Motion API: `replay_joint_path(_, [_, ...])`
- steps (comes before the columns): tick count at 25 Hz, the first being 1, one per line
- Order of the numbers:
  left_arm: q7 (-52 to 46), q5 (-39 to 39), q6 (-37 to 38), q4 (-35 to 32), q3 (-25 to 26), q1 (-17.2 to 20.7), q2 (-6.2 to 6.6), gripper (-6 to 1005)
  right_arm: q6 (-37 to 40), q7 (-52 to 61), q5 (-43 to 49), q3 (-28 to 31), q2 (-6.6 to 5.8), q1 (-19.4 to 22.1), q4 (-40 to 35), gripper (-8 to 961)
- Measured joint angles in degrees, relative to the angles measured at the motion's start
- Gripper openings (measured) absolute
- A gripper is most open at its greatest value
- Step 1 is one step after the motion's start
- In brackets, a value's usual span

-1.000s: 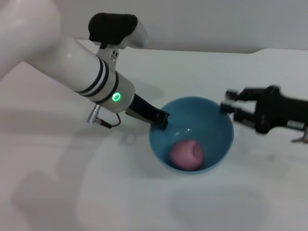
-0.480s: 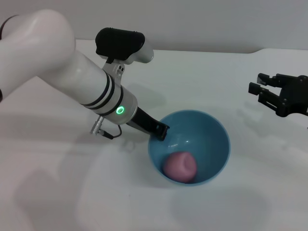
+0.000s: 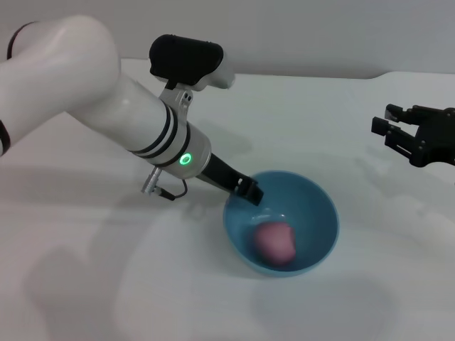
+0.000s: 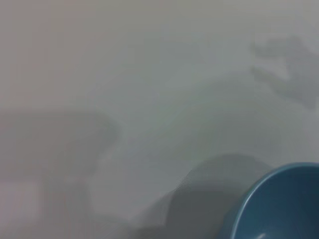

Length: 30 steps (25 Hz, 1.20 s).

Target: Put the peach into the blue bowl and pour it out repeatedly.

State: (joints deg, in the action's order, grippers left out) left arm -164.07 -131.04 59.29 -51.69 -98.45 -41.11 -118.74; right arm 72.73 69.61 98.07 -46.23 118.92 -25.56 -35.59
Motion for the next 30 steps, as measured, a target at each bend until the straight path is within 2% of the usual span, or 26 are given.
replay_joint_path(4, [-0.05,0.08,-0.29,-0.49,1.12,-0.05,0.06,363,-0.44,-0.01,0.0,0.0,-0.01,0.0,0.0,349])
replay_joint_path(9, [-0.11,0.53,-0.89,-0.87,6.02,0.72,0.37,474,-2.16,-0.02,0.0,0.0,-0.01,0.12,0.0,348])
replay_joint_path(13, [0.15,2.03,-1.4,-0.87,12.68,2.69,0.56,528,-4.6,-0.02,-0.31,-0.01,-0.02,-0.07,1.0,348])
replay_joint_path(17, [3.47,7.63,-2.72,-1.33,19.05,6.07,0.77,524,-8.35,-0.02,-2.87,0.0,-0.12,-0.38,2.87,349])
replay_joint_path(19, [8.44,13.51,-2.98,-1.18,22.36,8.15,0.8,523,-9.84,-0.02,-4.3,0.0,-0.1,-0.39,3.65,349])
replay_joint_path(20, [15.35,22.68,-2.88,0.06,25.32,10.42,0.79,522,-11.22,-0.01,-7.1,0.01,-0.17,-0.5,5.21,349])
replay_joint_path(21, [15.35,22.68,-2.88,0.06,25.32,10.42,0.79,521,-11.22,-0.01,-7.1,0.01,-0.17,-0.5,5.21,348])
replay_joint_path(23, [22.76,33.19,-2.1,2.14,27.78,12.52,0.8,519,-12.91,-0.01,-12.1,0.06,-0.28,-0.67,7.44,348])
replay_joint_path(27, [44.21,59.33,4.66,11.86,33.15,16.98,0.74,518,-15.47,-0.01,-23.52,0.09,-0.32,-0.74,11.66,349])
replay_joint_path(30, [57.71,72.87,13.12,21.25,37.46,18.6,0.75,518,-16.16,-0.01,-32.98,0.34,-0.35,-0.51,14.99,349])
